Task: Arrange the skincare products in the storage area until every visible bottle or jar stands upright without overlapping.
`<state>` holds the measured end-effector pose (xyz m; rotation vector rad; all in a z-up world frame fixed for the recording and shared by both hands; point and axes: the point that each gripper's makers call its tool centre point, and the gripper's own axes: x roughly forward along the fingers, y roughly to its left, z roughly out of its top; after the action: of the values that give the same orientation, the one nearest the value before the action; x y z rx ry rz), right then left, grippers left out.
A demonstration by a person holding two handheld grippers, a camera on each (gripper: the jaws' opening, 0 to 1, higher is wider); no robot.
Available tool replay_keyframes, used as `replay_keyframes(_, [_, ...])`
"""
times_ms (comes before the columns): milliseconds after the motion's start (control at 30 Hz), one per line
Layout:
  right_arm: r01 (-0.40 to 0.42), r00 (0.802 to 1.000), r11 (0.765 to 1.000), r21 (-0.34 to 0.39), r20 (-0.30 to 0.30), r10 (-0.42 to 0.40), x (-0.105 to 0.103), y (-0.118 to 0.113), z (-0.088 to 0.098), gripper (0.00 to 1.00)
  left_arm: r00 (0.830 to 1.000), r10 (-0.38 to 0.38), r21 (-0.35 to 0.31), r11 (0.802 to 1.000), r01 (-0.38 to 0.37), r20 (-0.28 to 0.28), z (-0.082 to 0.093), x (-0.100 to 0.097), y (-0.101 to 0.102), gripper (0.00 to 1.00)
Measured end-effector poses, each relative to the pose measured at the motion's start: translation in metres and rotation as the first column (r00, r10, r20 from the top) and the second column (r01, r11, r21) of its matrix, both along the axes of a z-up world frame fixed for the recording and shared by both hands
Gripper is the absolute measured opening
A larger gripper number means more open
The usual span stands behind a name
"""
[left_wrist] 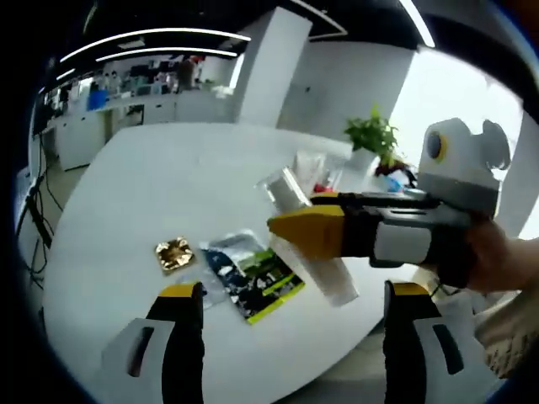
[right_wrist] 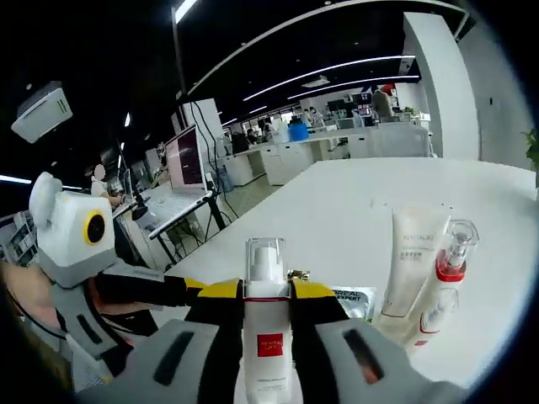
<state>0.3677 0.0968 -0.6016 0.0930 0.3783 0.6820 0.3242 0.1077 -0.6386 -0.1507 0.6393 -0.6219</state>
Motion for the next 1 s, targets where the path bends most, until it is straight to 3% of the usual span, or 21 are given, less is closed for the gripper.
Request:
replay_keyframes(133, [0.051,0.993,0.999,0.014,0.107,-0.053,0.005,-0.006,0.027,0.20,1.000,0.015,-0.006,1.000,-0.015,0.023,0.015,0.006,-0.008,0.83])
replay_keyframes(333, [0.081,0.986,0.995,0.062,0.144,-0.089,0.000,-0.010,0.052,0.20,0.998,0.033,-0.027,0.999,-0.032,0.050,0.029,0.009,-0.016,0.77])
replay_keyframes(500, [0.087,0.982,0.993,0.077,0.163,-0.099,-0.006,-0.010,0.060,0.20,0.997,0.018,0.010,1.000,-0.019,0.081,0.032,0.011,-0.018,0.73])
replay_keyframes(600, [0.093,0.980,0.992,0.084,0.170,-0.106,-0.010,-0.012,0.064,0.20,0.995,0.012,0.000,1.000,-0.012,0.094,0.036,0.012,-0.020,0.68])
replay_keyframes(667, [0.104,0.977,0.990,0.096,0.174,-0.120,-0.014,-0.015,0.067,0.20,0.994,-0.026,-0.005,1.000,0.027,0.105,0.039,0.010,-0.027,0.63])
replay_keyframes(867, [0.115,0.973,0.988,0.099,0.190,-0.132,-0.021,-0.022,0.073,0.20,0.981,-0.124,0.011,0.992,0.124,0.147,0.047,0.005,-0.044,0.32])
replay_keyframes(1000, [0.129,0.970,0.987,0.092,0.196,-0.145,-0.025,-0.028,0.074,0.20,0.966,-0.180,0.053,0.983,0.173,0.187,0.053,0.004,-0.052,0.30])
